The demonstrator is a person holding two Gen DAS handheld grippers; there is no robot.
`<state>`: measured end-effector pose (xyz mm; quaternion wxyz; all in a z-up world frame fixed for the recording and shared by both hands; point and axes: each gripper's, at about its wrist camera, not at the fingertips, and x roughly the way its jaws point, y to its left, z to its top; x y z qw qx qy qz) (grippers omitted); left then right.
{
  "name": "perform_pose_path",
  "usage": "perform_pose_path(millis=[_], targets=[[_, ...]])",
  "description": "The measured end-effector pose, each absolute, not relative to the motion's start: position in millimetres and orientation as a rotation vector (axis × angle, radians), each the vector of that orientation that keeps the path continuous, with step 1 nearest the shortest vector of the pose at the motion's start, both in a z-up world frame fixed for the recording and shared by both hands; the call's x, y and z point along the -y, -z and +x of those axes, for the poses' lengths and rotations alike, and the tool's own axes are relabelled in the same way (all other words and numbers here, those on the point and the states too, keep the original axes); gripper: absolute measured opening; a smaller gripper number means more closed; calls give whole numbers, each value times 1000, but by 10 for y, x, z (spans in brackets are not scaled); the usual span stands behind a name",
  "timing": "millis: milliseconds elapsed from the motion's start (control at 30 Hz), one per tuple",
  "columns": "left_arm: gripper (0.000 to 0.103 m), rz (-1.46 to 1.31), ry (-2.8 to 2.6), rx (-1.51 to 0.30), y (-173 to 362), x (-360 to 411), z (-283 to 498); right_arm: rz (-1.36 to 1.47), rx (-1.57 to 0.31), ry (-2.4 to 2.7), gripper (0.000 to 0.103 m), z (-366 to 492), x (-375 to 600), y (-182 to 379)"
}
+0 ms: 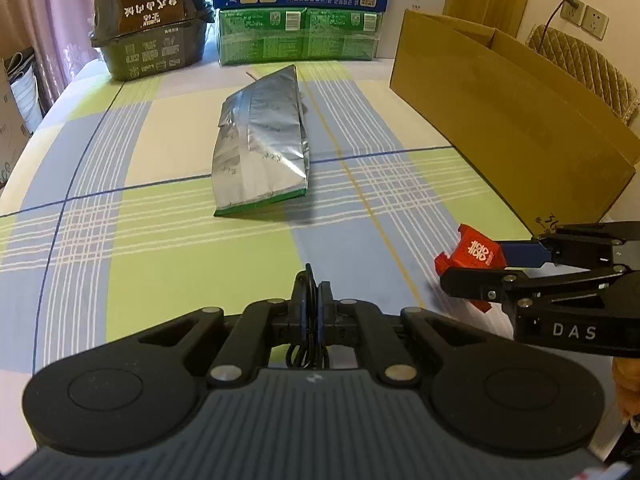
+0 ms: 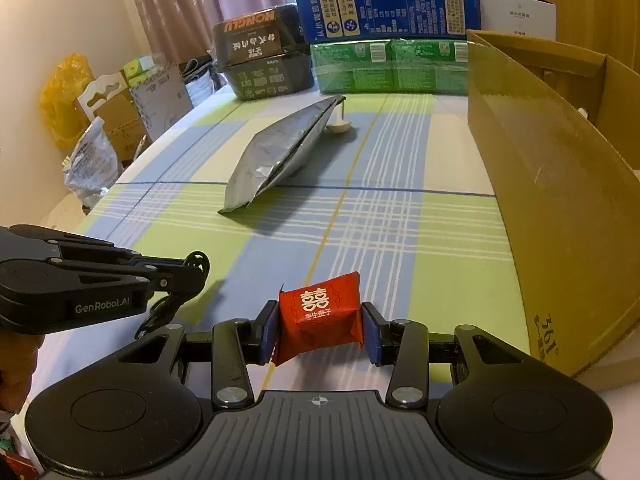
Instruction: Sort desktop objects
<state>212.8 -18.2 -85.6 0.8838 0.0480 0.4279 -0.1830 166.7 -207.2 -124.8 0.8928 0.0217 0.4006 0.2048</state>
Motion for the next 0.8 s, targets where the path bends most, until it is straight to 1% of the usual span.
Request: perform_pose_path(millis=[500, 800], targets=[[2, 66, 405, -851, 673, 241, 1954, 31, -789, -414, 40, 1518, 2062, 1136], [2, -48, 407, -811, 393, 414, 1549, 54, -766, -344, 40, 1095, 2309, 803]])
